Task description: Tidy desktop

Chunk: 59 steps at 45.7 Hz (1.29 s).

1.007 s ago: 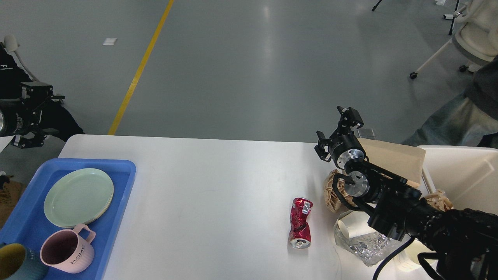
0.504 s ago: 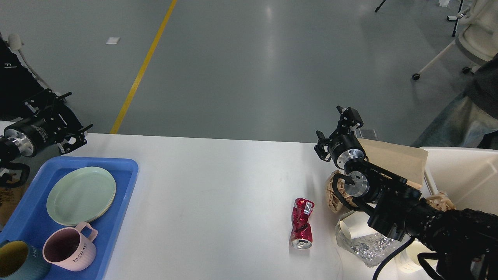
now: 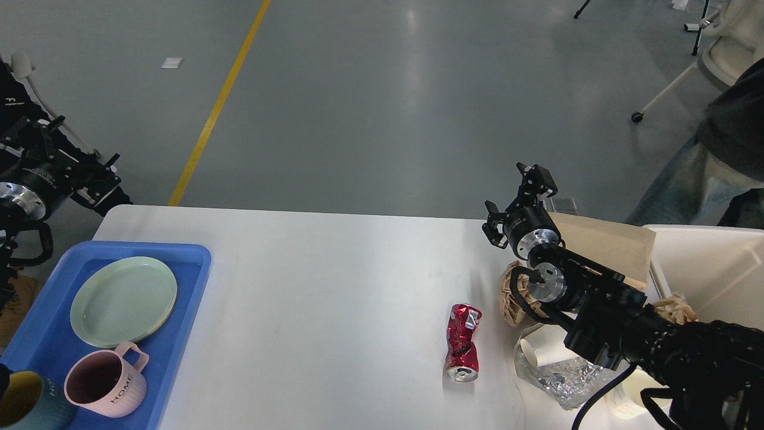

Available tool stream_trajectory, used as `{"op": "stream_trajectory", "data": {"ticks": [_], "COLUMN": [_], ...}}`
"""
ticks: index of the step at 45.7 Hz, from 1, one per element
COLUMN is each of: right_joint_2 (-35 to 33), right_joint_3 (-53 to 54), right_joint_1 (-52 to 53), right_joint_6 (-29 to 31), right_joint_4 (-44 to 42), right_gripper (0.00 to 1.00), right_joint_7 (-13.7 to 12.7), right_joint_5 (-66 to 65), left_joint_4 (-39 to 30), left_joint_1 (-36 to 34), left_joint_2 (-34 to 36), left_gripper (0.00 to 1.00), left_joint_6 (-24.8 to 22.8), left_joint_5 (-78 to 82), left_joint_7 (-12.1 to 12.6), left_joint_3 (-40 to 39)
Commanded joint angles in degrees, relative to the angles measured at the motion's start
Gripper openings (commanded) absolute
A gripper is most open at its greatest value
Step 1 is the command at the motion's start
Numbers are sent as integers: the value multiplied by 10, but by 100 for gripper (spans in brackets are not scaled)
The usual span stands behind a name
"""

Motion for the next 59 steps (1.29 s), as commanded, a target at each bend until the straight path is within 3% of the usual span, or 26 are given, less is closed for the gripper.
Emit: {"op": "stream_trajectory", "data": {"ticks": [1, 42, 46, 55, 59], "right_joint_2": [0, 0, 0, 0, 0], "right_joint_3": [0, 0, 0, 0, 0], "right_joint_1": [0, 0, 0, 0, 0], "right_joint_6": [0, 0, 0, 0, 0], "right_joint_4": [0, 0, 0, 0, 0], "right_gripper": [100, 100, 100, 100, 100], "right_joint_7": [0, 0, 0, 0, 0], "right_joint_5": [0, 0, 0, 0, 0], "left_joint_4": [0, 0, 0, -1, -1], "left_joint_1": [3, 8, 14, 38, 47], "left_joint_2": [2, 3, -1, -39, -59], "left_gripper": [97, 97, 97, 97, 97], "left_joint_6": [2, -6, -6, -6, -7], "left_joint_5": [0, 2, 1, 5, 5], "left_joint_7": [-1, -4, -25, -100, -117], "left_joint_3": [1, 1, 1, 9, 10]}}
